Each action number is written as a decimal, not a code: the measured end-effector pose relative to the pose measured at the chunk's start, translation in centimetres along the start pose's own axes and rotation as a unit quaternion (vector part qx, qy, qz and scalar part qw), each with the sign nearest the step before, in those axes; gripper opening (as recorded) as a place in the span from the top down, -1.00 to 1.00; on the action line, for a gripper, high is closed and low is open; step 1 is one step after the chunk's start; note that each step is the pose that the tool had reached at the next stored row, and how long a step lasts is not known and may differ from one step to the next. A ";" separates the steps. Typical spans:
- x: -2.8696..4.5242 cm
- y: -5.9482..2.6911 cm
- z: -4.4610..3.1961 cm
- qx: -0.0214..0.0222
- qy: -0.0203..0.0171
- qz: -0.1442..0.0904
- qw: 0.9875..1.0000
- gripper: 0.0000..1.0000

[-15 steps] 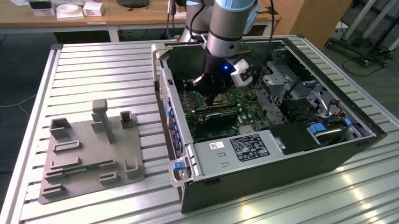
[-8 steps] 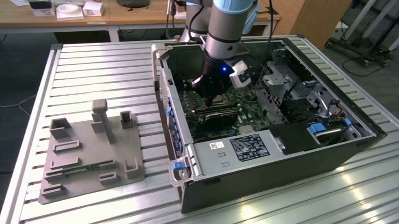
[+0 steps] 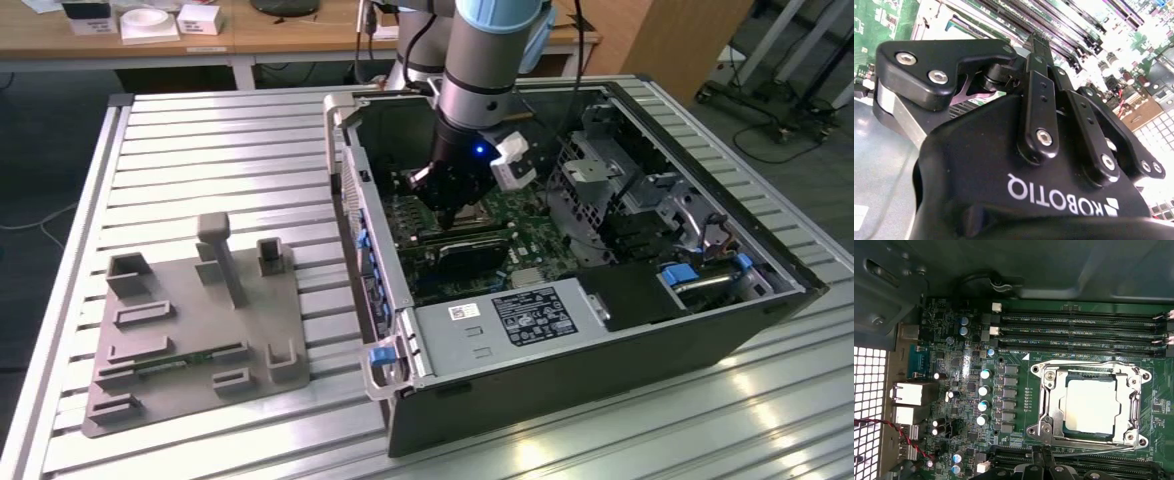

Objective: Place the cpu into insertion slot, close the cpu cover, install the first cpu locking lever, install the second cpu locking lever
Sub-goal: 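Install the second cpu locking lever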

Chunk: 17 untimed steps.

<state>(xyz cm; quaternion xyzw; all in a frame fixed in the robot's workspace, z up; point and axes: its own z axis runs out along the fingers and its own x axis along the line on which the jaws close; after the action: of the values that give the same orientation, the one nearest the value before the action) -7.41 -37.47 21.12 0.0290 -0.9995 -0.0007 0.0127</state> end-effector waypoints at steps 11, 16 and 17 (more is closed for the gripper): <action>0.11 0.01 0.03 0.000 0.000 0.000 1.000 0.80; 0.30 0.02 0.06 -0.002 0.000 0.000 1.000 0.80; 0.30 0.02 0.09 -0.002 0.000 0.000 1.000 0.80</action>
<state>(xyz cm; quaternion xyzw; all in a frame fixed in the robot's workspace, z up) -7.72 -37.46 21.04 0.0290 -0.9995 -0.0032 0.0125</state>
